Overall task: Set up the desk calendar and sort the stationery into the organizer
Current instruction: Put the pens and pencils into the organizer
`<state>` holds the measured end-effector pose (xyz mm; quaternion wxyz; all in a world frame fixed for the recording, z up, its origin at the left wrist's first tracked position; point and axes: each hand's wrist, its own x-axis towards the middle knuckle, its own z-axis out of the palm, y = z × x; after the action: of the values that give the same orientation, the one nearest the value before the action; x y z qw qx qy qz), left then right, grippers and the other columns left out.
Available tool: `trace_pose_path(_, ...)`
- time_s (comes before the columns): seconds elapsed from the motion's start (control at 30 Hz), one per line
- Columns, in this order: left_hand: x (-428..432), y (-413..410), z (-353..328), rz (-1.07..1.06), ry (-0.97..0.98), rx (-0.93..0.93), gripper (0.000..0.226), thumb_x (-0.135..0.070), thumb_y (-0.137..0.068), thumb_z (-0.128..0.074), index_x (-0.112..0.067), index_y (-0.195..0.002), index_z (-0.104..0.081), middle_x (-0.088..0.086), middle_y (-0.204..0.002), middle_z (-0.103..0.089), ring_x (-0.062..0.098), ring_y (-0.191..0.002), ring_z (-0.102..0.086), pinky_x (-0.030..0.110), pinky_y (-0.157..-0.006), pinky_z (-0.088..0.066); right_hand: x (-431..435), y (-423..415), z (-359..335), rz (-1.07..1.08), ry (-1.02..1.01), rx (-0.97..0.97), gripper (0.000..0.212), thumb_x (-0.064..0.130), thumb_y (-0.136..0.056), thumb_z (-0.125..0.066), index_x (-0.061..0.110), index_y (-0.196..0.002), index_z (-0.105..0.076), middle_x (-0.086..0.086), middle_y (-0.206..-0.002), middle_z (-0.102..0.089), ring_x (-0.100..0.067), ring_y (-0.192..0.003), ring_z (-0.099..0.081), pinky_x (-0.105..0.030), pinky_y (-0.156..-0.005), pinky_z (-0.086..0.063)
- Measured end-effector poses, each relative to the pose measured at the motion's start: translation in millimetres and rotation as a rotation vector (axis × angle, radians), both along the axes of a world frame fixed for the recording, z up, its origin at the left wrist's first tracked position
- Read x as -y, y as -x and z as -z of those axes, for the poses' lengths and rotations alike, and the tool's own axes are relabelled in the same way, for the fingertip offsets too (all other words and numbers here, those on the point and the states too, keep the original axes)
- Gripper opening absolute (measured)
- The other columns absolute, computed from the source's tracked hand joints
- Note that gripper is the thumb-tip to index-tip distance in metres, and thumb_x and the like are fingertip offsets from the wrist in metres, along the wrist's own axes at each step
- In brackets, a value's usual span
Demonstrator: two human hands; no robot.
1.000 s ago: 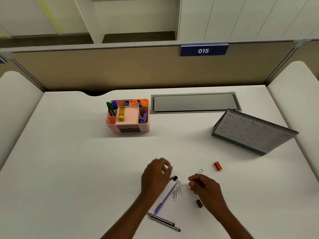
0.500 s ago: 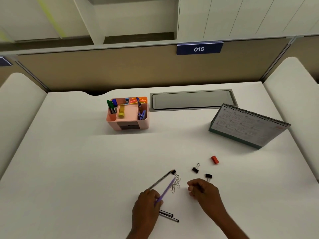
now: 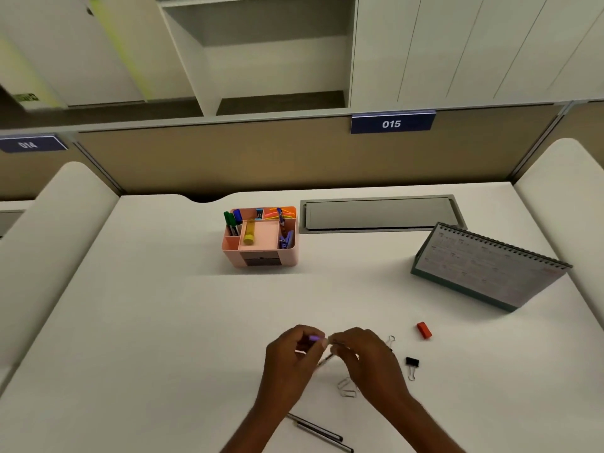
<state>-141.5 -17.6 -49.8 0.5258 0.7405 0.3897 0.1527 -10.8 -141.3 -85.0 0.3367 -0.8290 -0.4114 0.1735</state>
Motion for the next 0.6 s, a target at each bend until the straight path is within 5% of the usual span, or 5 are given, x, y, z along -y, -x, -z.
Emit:
trace_pose_path(0.13,-29,-18,-16,-0.055,-0.001,0.084,0.006,-0.019,-0.09,-0.078,-0.025,-0.09,-0.076,-0.012,-0.091,-0.077,0.012,-0.087,-0.073,0.032,-0.078,-0.062,-40,-5,-23,-0.045,-0.077,-0.024,0.014,0.045,-0.099,-0.06,0.045,-0.109,-0.069,0.026,-0.096,-0.07,-0.001,-0.089,-0.057,-0.021,-0.076,-0.049)
trace_pose_path(0.3,-56,-37,-26,-0.198,-0.066,0.122,0.018,-0.033,-0.09,-0.078,-0.029,-0.107,-0.075,-0.019,-0.097,-0.074,-0.001,-0.093,-0.07,0.011,-0.077,-0.055,-94,-30,-48,-0.027,-0.216,-0.052,0.015,0.027,-0.098,-0.066,0.024,-0.109,-0.076,0.011,-0.098,-0.076,-0.006,-0.085,-0.066,-0.031,-0.079,-0.057)
trace_pose_path(0.4,-66,-38,-15,-0.243,-0.081,0.028,0.024,-0.038,-0.093,-0.072,-0.029,-0.115,-0.072,-0.02,-0.107,-0.071,-0.006,-0.095,-0.066,0.001,-0.073,-0.047,-131,-53,-71,0.053,-0.235,-0.122,0.03,0.022,-0.095,-0.071,0.014,-0.124,-0.067,-0.002,-0.103,-0.077,-0.014,-0.087,-0.069,-0.025,-0.083,-0.058)
trace_pose_path(0.6,-75,-20,33,-0.169,-0.207,-0.118,0.02,-0.029,-0.095,-0.071,-0.028,-0.115,-0.072,-0.016,-0.115,-0.07,0.003,-0.105,-0.064,0.013,-0.09,-0.051,-206,-106,-94,0.113,-0.365,-0.046,0.038,0.013,-0.097,-0.067,0.023,-0.13,-0.052,-0.006,-0.096,-0.074,-0.018,-0.081,-0.072,-0.033,-0.075,-0.063)
